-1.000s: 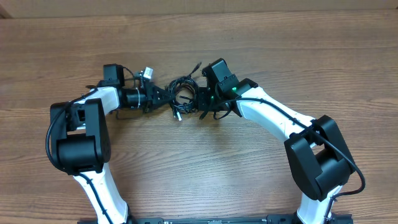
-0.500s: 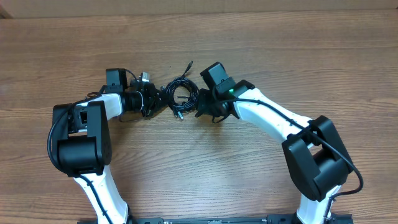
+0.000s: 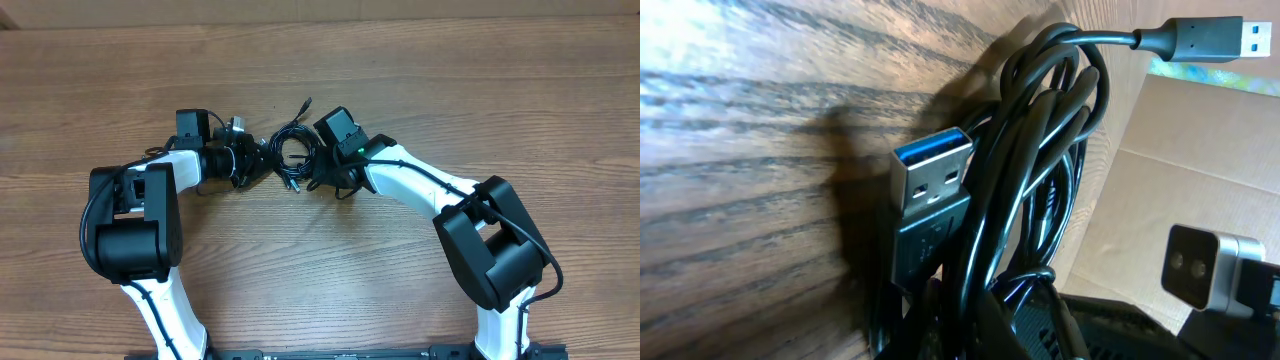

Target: Untangle cables

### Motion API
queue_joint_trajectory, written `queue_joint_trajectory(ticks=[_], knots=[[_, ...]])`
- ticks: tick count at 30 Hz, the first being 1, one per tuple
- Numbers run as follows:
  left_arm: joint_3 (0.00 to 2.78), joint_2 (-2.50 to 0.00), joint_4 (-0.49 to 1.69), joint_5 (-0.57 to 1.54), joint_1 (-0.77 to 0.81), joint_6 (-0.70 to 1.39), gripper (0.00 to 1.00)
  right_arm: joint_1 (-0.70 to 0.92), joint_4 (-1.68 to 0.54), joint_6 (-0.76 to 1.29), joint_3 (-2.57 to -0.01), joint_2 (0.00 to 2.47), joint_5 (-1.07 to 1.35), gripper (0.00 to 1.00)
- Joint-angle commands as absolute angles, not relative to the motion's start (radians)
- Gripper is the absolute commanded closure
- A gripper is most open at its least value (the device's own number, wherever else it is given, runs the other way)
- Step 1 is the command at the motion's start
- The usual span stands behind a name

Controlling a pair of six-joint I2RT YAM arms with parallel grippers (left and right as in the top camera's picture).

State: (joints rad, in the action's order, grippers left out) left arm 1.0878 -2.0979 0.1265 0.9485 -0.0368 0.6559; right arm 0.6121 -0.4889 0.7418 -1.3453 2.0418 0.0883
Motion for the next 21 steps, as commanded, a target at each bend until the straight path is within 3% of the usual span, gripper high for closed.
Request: queue_joint_trajectory(ticks=[1,21], knots=[[1.064,-2.101,0.138,0.880,-0.022,0.681,0.96,0.595,-0.484,0.752,-1.346,2.045,0.067,0.81],[1.064,-2.101,0.137,0.881,-0.022,0.681,0.96,0.622,-0.464,0.756,-1.346,2.089,0.036,0.80]])
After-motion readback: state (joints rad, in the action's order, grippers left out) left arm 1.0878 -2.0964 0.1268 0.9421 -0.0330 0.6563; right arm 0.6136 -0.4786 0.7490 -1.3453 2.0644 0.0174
